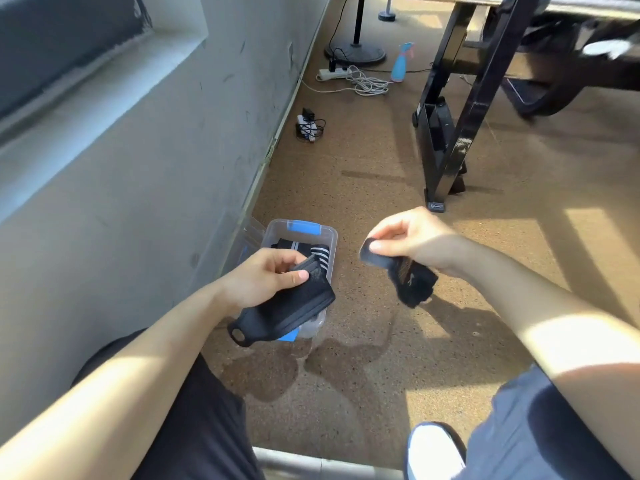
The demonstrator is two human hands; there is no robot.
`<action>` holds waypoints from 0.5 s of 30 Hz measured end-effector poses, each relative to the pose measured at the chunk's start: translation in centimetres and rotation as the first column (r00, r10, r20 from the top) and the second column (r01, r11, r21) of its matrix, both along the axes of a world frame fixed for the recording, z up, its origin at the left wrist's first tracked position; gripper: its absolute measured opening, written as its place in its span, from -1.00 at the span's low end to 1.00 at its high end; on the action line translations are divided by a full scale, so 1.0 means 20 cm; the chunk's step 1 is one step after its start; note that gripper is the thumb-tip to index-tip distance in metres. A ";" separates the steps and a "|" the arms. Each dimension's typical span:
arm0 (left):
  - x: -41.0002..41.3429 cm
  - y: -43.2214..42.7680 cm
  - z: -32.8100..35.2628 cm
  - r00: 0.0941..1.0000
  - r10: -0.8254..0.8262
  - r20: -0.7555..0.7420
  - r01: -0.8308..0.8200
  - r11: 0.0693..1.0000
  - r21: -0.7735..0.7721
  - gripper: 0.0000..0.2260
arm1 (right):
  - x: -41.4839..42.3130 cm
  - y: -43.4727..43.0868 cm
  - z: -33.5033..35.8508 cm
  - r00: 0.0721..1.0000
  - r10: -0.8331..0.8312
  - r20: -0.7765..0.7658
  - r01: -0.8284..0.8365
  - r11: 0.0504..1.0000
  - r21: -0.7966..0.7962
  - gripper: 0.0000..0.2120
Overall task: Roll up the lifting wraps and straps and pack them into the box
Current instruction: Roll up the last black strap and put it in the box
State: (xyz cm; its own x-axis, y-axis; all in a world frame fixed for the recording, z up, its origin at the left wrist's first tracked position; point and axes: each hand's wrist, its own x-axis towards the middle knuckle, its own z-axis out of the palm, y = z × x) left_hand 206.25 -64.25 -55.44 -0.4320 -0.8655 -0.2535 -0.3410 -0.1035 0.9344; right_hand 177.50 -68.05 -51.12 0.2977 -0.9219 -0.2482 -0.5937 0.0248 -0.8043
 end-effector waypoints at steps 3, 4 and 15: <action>-0.02 0.01 0.02 0.997 -0.079 -0.007 0.079 0.997 0.004 -0.87 | 0.12 0.05 -0.02 0.972 0.228 0.047 -0.231 0.970 0.071 -0.92; -0.02 0.01 0.02 0.995 -0.097 -0.010 0.097 0.995 0.005 -0.87 | 0.16 0.07 -0.04 0.956 0.287 0.061 -0.291 0.954 0.075 -0.91; 0.02 0.00 0.02 0.992 -0.128 -0.011 0.129 0.989 0.079 -0.89 | 0.15 0.04 -0.07 0.960 0.270 0.071 -0.277 0.954 0.116 -0.92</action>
